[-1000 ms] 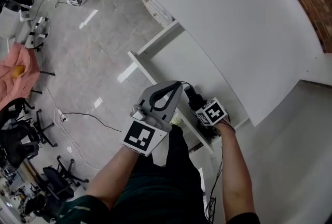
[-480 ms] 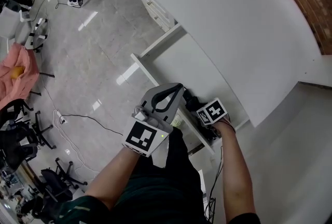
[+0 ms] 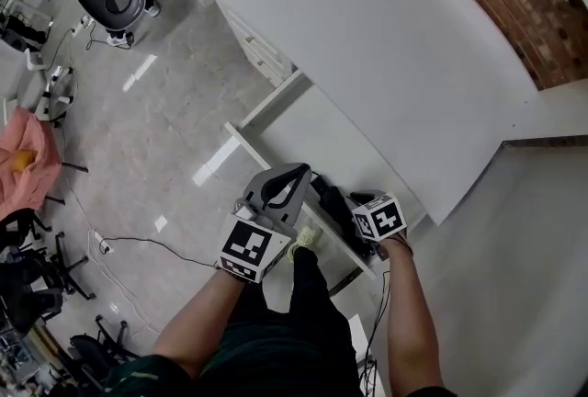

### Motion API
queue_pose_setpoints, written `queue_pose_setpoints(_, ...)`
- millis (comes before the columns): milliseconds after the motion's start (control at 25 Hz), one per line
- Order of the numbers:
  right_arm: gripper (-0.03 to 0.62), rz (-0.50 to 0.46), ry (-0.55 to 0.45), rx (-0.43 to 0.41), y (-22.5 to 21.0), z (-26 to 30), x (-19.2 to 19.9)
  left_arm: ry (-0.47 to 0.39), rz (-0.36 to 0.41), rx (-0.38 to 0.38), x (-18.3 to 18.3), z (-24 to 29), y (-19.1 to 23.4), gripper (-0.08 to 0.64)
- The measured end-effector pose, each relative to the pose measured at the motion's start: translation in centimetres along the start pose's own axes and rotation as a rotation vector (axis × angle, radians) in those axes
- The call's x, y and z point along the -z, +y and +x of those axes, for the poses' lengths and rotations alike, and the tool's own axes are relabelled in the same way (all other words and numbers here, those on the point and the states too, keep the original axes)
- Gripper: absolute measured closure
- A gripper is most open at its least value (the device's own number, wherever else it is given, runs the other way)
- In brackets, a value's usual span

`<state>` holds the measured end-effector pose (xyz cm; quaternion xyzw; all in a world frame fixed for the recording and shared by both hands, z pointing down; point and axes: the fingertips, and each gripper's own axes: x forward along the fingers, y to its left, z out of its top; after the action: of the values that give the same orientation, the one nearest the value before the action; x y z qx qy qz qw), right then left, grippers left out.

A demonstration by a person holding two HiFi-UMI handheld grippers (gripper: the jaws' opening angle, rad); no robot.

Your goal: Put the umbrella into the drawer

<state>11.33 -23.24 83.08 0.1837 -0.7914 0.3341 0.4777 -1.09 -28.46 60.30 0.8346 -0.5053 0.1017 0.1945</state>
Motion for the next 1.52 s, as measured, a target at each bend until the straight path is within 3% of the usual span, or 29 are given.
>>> queue_pose_setpoints(200,0.575,0.072,-0.143,0.064,0.5,-3.8,-1.5,0.007,-0.013,0.007,-0.6,-1.0,0.1,0.555)
queue_pose_setpoints(640,0.583,0.248,-0.507,0.05,4.1,-13.6,-5.5,0.029,-0.015,0.065,-2.9,-3.4,-2.0,0.555)
queue_pose_setpoints(1080,0.588,0.236,-0.746,0.218,6.7,-23.3,-7.6,0.009,-0.021,0.116,-5.9,-5.9,-3.4,0.555)
queue_pose_setpoints(1520,0.588,0.217,-0.939,0.394,10.9,-31.8,-8.7,-0.068,-0.012,0.161,-11.1,-9.9,-5.2,0.554)
